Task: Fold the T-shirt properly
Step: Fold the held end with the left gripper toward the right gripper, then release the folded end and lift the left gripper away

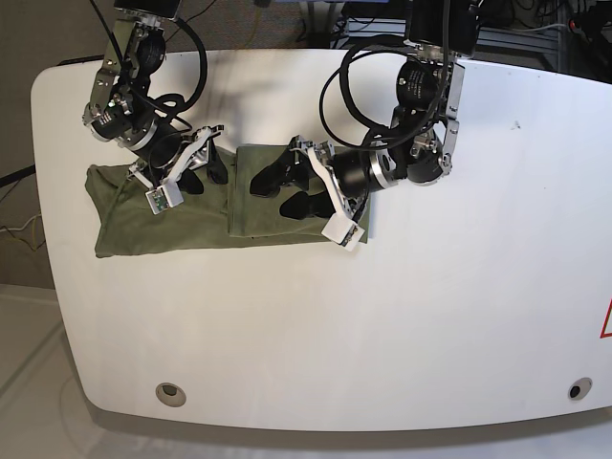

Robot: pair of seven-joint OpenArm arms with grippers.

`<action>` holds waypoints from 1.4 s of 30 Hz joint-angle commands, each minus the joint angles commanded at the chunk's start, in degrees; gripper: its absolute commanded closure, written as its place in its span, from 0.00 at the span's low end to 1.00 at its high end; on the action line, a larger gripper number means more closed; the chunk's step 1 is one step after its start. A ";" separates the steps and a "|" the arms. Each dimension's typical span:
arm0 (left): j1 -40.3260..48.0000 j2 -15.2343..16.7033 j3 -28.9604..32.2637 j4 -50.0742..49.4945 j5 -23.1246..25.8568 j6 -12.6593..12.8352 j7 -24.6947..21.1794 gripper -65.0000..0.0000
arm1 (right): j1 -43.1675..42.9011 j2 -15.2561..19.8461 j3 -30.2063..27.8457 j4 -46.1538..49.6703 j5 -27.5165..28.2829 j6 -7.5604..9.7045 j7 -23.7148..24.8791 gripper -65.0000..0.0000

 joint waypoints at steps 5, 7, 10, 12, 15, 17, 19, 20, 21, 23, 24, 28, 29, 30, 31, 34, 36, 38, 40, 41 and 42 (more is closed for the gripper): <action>-0.08 -0.10 -0.22 0.51 2.35 0.08 -1.96 0.37 | -0.26 -0.06 -0.31 -0.03 0.12 0.00 -0.06 0.57; -0.20 -0.29 -0.20 0.52 2.62 0.23 -2.17 0.37 | -0.29 -0.07 -0.41 -0.06 0.10 0.00 -0.06 0.58; -0.37 -0.72 -0.20 0.75 2.96 0.43 -2.58 0.37 | -0.37 -0.12 -0.52 -0.12 0.04 0.00 -0.08 0.58; -0.48 -1.17 -0.11 1.02 3.06 0.54 -2.46 0.37 | -0.42 -0.15 -0.61 -0.08 0.05 0.00 -0.12 0.58; -1.03 -2.40 -0.10 0.80 2.13 0.78 -1.69 0.37 | -0.58 -0.21 -0.36 -0.29 0.49 0.00 -0.35 0.57; -1.15 -3.16 -0.11 0.89 2.06 0.74 -1.54 0.37 | -0.57 -0.18 -0.09 -0.27 0.54 0.00 -0.38 0.57; -1.28 -3.96 -0.12 1.04 1.97 0.71 -1.32 0.37 | -0.54 -0.15 0.48 -0.21 0.74 0.00 -0.54 0.57; -1.35 -4.37 -0.12 1.12 1.92 0.71 -1.20 0.38 | -0.49 -0.13 0.87 -0.17 0.90 0.00 -0.67 0.57; -1.33 -4.81 -0.12 1.35 1.91 0.68 -1.05 0.38 | -0.38 -0.05 1.42 -0.16 1.09 0.00 -0.85 0.57; -1.31 -5.62 -0.11 1.84 1.97 0.66 -0.72 0.39 | -0.07 0.16 2.70 -0.13 1.54 0.00 -1.37 0.57; -1.31 -6.00 -0.10 2.11 2.04 0.67 -0.53 0.40 | 0.13 0.29 3.44 -0.10 1.80 0.00 -1.70 0.57; -1.12 -7.47 0.13 5.27 4.38 1.25 0.13 0.42 | 3.32 1.90 9.14 -0.42 2.28 0.00 -5.14 0.57; -1.17 -7.47 0.09 5.50 5.44 1.89 -0.05 0.42 | 3.77 2.23 9.62 -0.49 2.38 0.00 -5.81 0.57; -1.23 -7.47 0.06 5.73 6.49 2.53 -0.23 0.43 | 4.22 2.56 10.09 -0.57 2.49 0.00 -6.49 0.57; -1.24 -7.41 0.12 5.93 7.79 3.56 -0.48 0.43 | 4.69 2.92 10.38 -0.65 2.61 0.00 -7.09 0.57; -1.26 -7.12 0.22 6.23 12.21 6.97 -1.60 0.44 | 6.12 4.07 11.01 -0.92 3.04 0.00 -8.87 0.55; -0.74 -6.45 0.01 5.31 18.60 13.34 -3.73 0.42 | 8.64 6.76 12.34 -2.16 4.87 0.00 -10.71 0.38; -0.68 -6.43 -0.03 5.10 19.05 14.24 -3.98 0.42 | 9.47 7.91 12.95 -2.92 5.31 0.00 -10.31 0.33; -0.69 -6.53 -0.10 4.91 18.90 14.65 -4.18 0.42 | 10.28 9.17 13.55 -3.90 5.66 0.00 -9.73 0.29; -0.67 -6.62 -0.17 4.85 18.63 14.67 -4.23 0.42 | 10.72 9.85 13.87 -4.64 5.83 0.00 -9.35 0.28; -0.65 -6.71 -0.23 4.78 18.36 14.69 -4.28 0.41 | 11.16 10.53 14.18 -5.39 6.00 0.00 -8.98 0.27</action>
